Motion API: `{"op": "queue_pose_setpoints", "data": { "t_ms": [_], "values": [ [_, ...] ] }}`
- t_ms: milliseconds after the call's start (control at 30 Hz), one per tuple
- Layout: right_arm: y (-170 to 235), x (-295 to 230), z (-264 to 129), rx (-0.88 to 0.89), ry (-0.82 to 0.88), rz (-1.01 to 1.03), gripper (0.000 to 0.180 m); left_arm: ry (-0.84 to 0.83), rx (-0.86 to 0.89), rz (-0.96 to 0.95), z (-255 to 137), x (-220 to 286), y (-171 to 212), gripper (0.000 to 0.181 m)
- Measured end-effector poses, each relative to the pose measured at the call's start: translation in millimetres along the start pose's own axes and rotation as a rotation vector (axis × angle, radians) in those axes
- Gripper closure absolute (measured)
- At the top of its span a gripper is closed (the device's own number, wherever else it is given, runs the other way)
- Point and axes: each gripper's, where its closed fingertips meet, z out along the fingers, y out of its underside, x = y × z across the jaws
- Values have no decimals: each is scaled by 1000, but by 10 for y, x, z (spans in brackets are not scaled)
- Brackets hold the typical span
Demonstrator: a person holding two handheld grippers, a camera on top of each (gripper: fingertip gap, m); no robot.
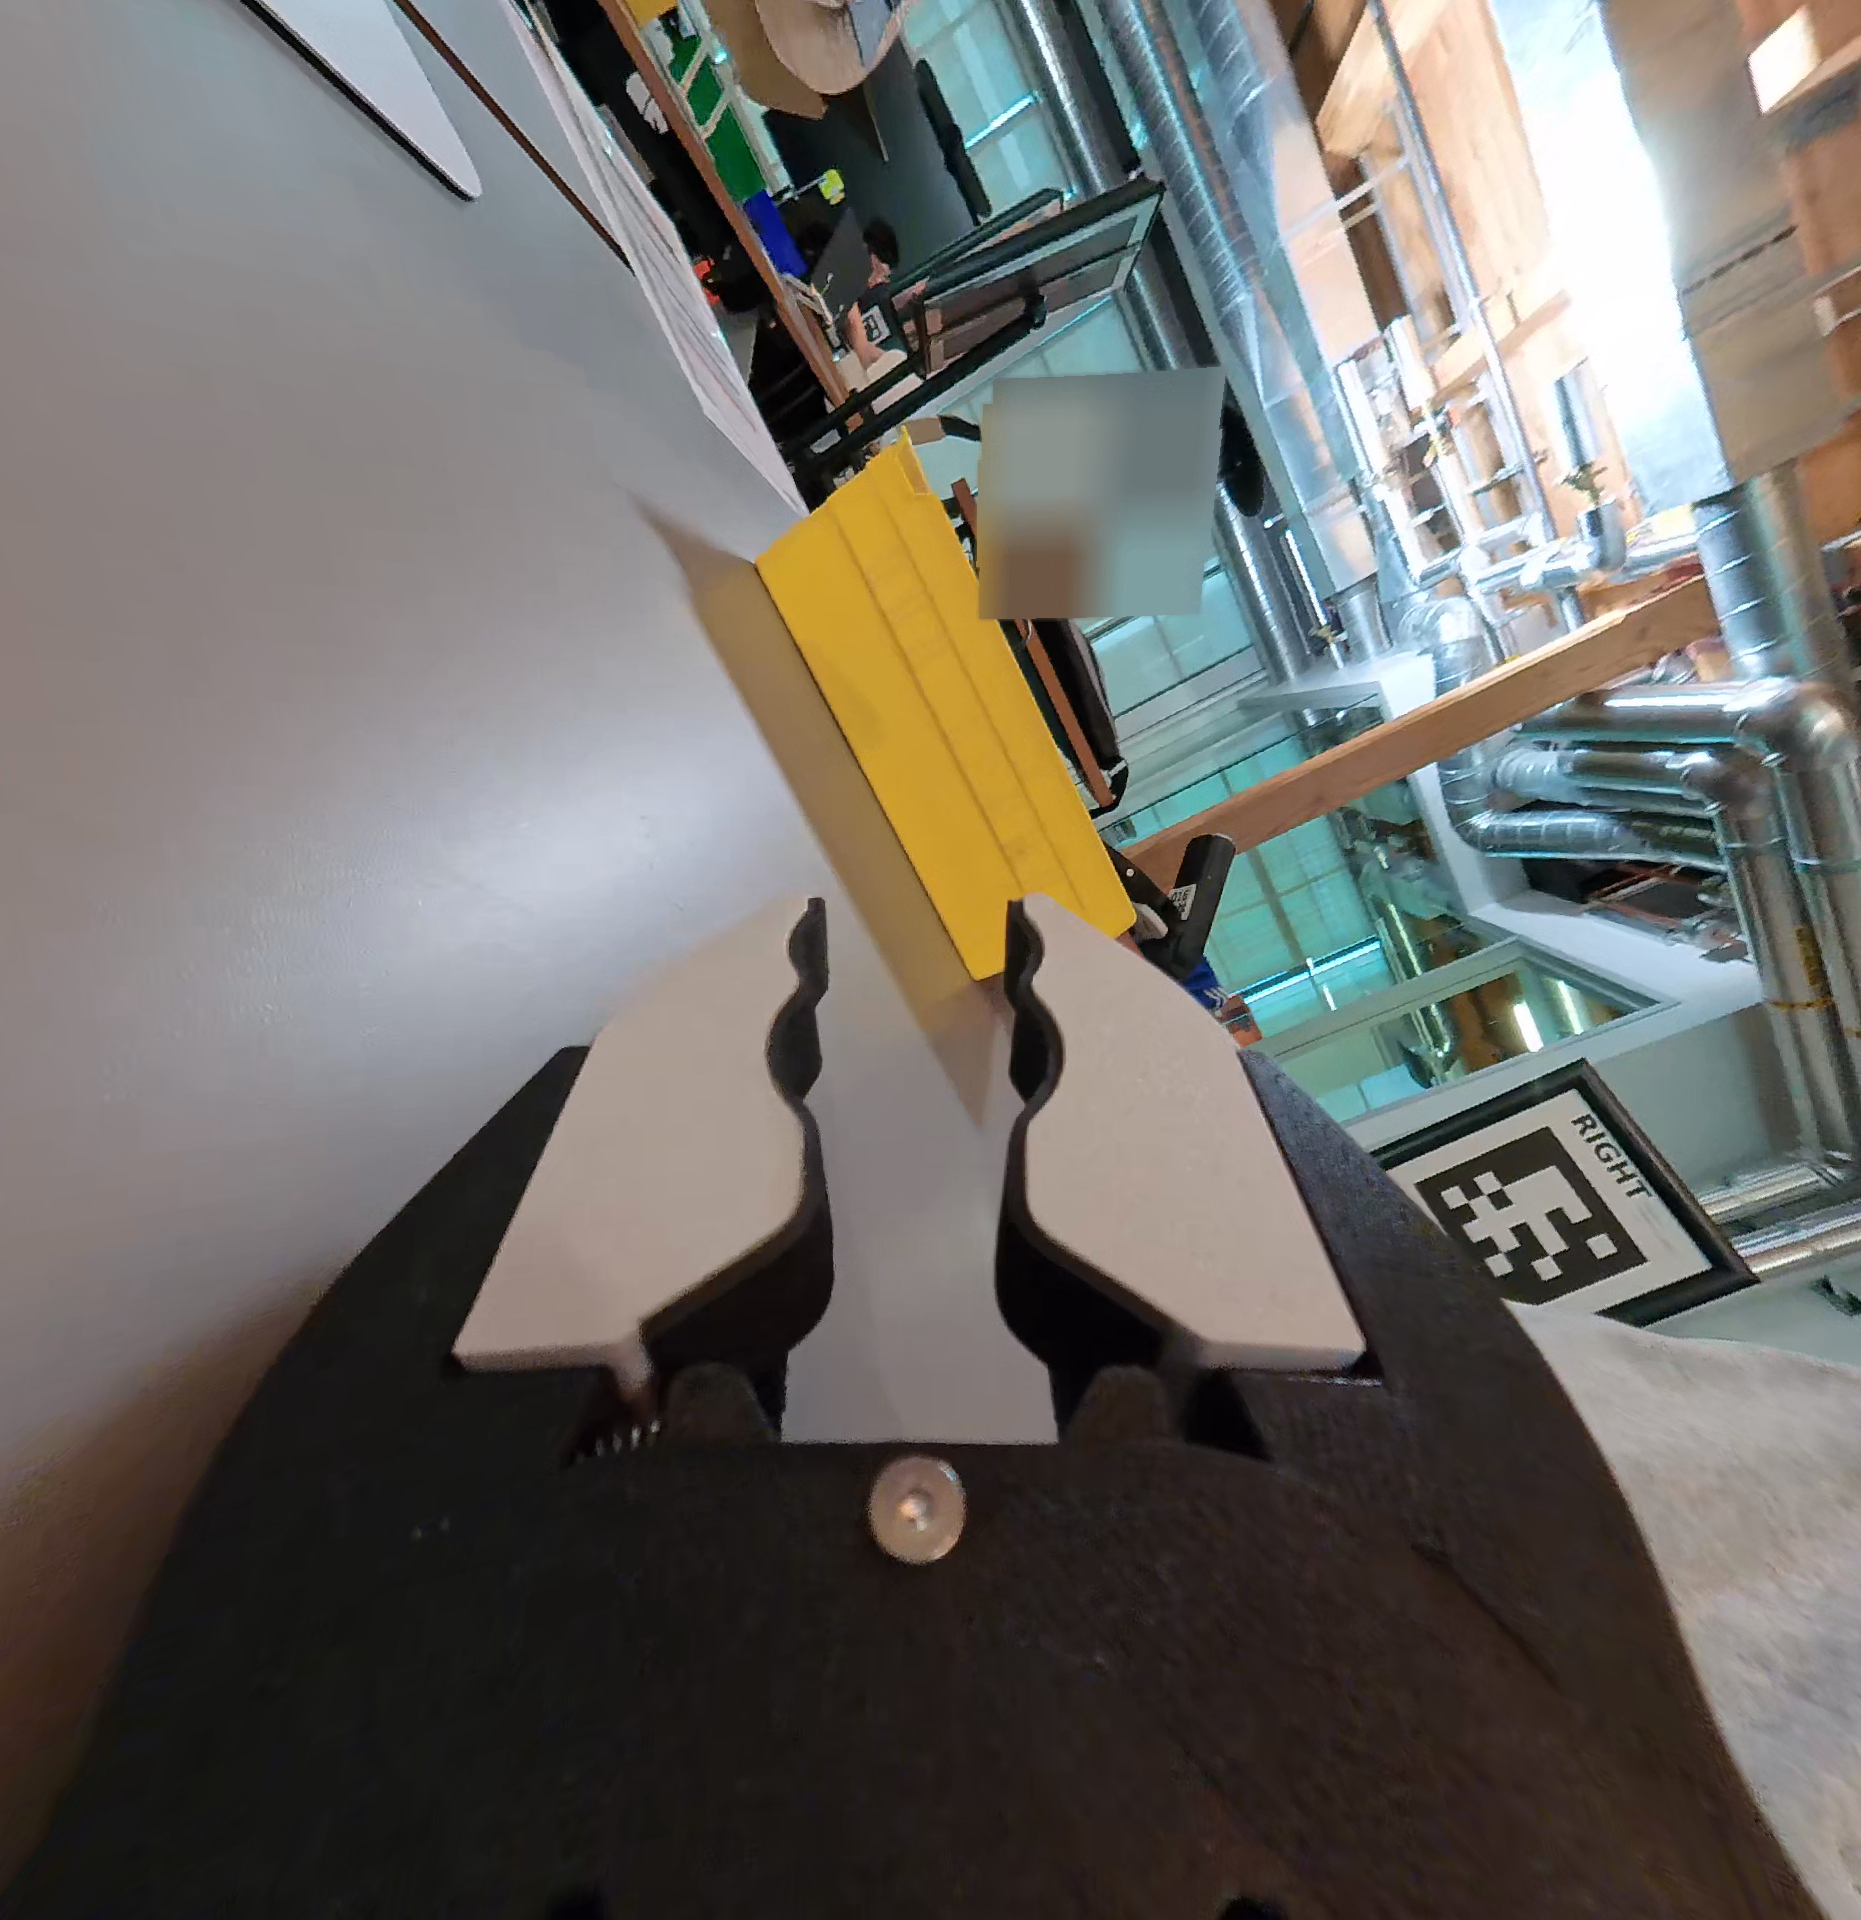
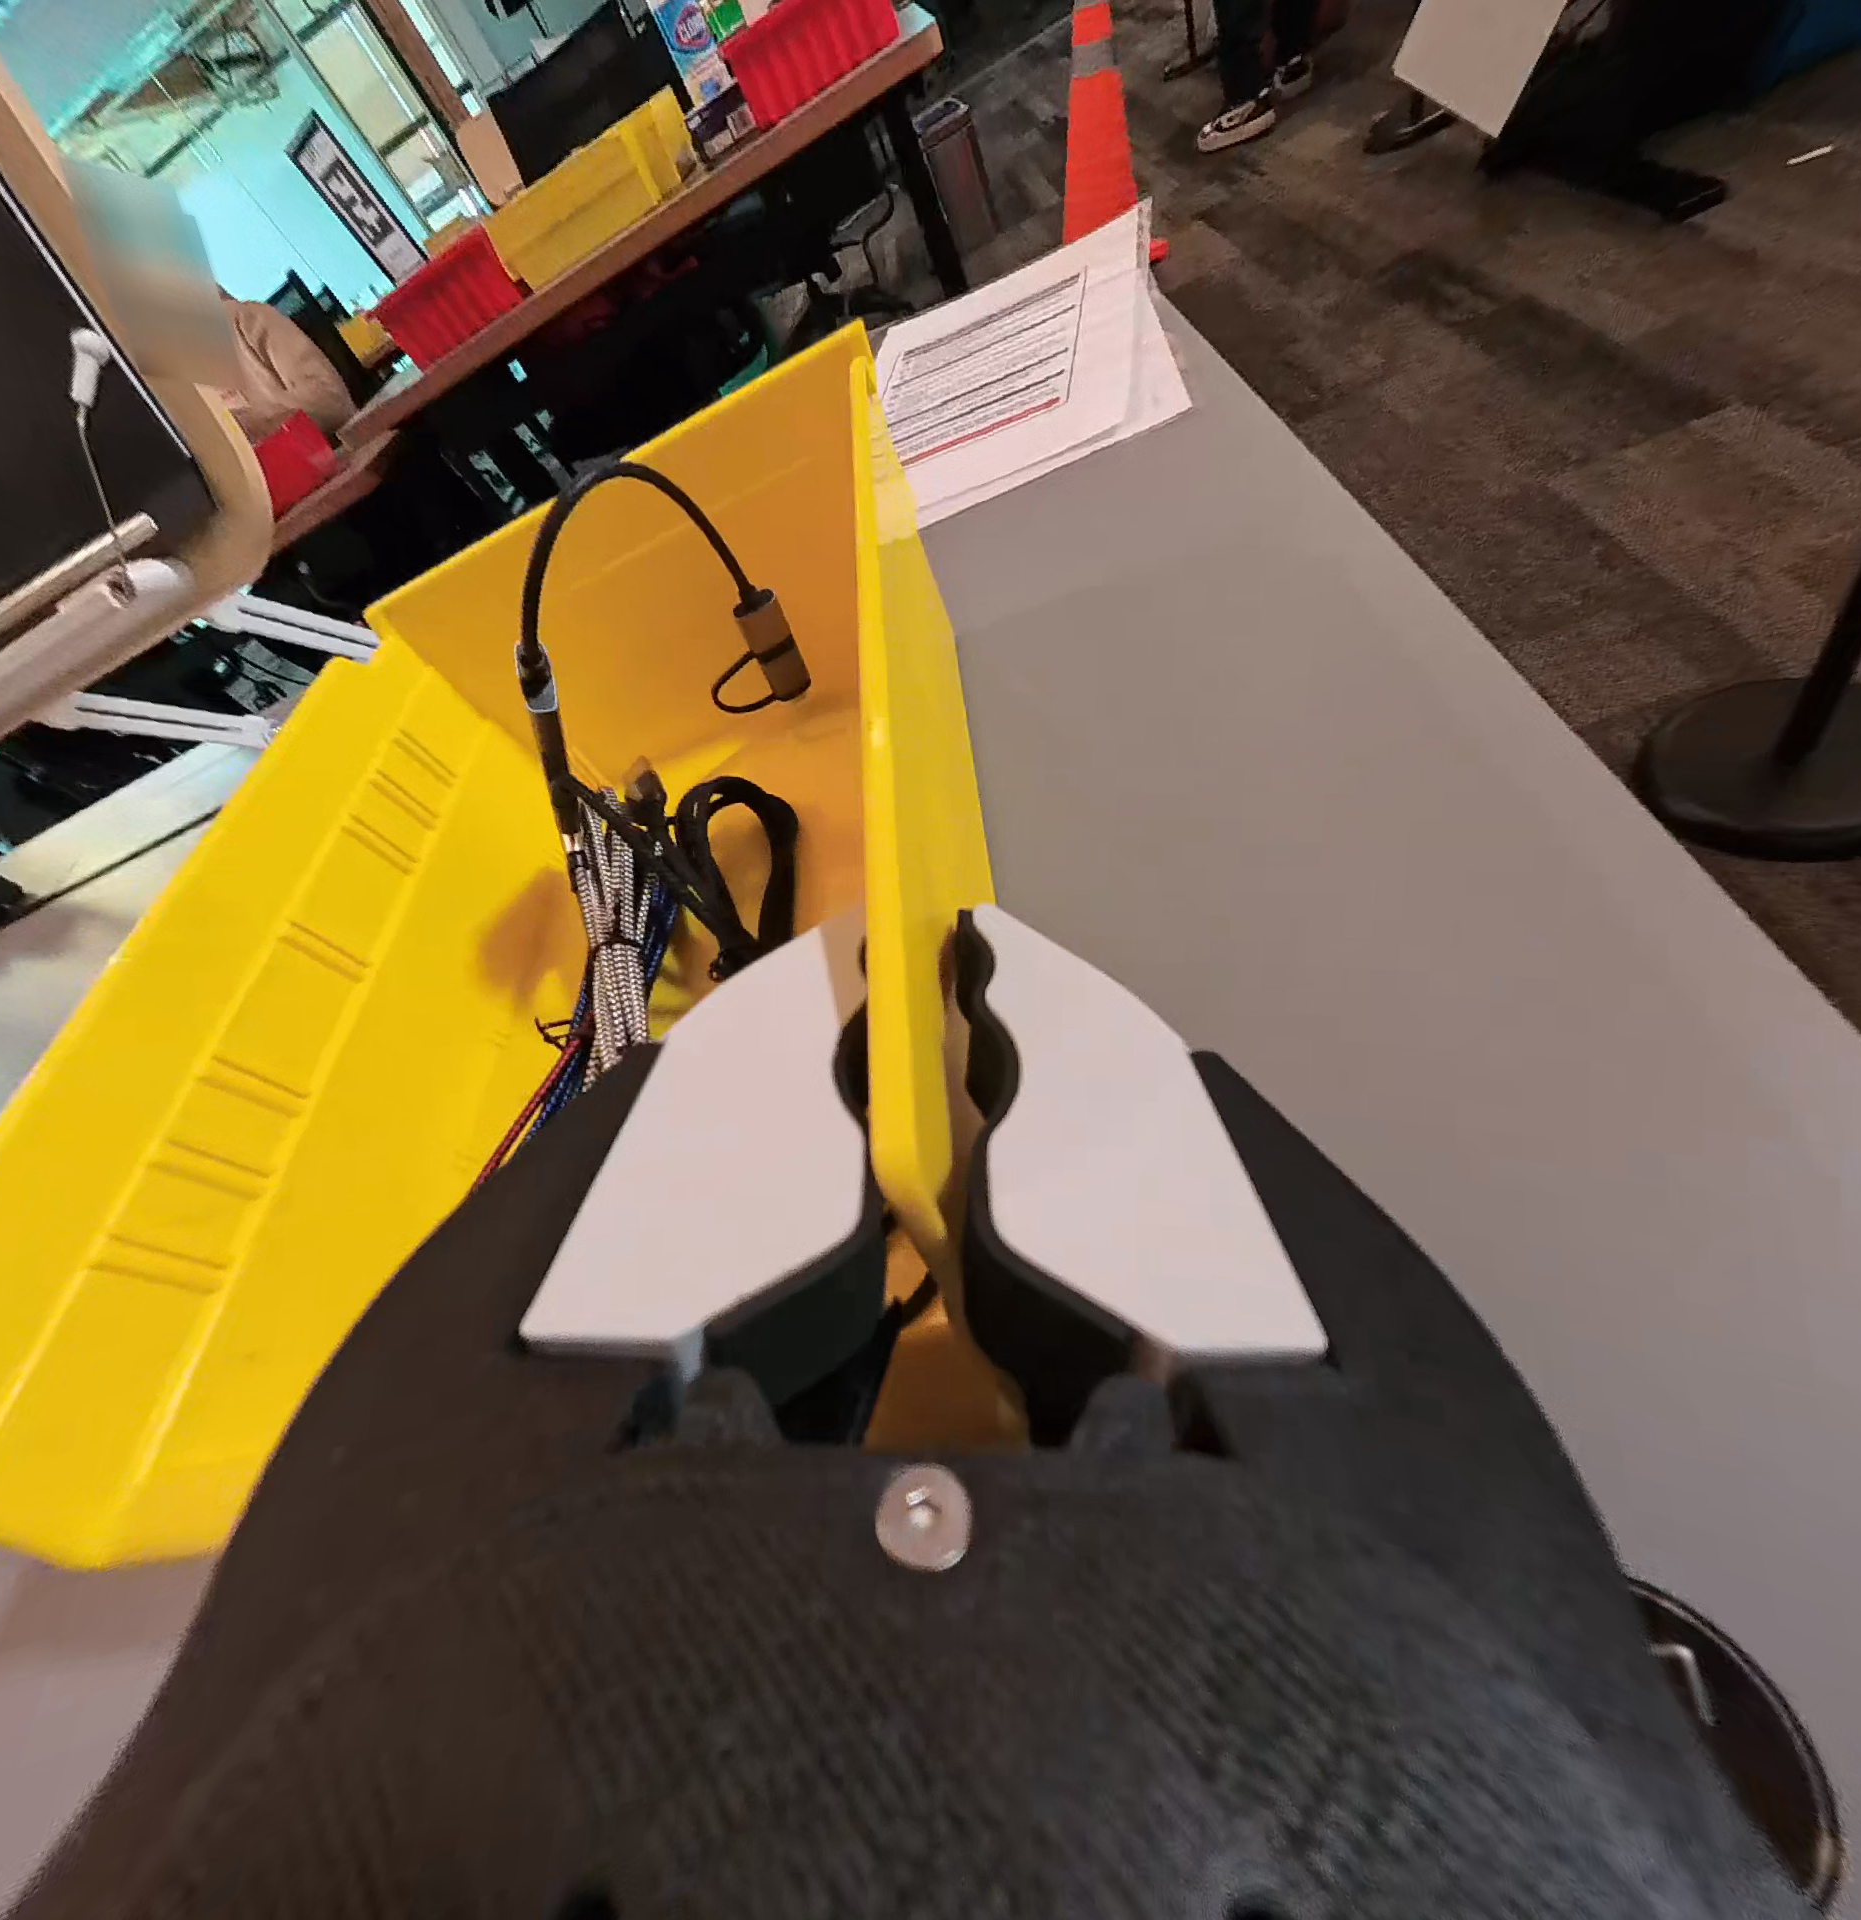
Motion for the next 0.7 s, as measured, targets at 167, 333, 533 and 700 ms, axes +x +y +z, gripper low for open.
{"op": "queue_pose_setpoints", "data": {
  "t_ms": [167,333,533,700],
  "values": [
    [-39,-12,-11,12,-19,90,170,9,-7,-2,6,14,12,145],
    [-51,-266,-46,8,-85,123,171,-11,-21,65,29,50,42,145],
    [-111,-947,-59,33,-313,143,173,-163,16,396,-43,233,-63,130],
    [192,-1462,43,-99,-425,97,173,-367,88,595,-384,677,-413,91]
  ]
}}
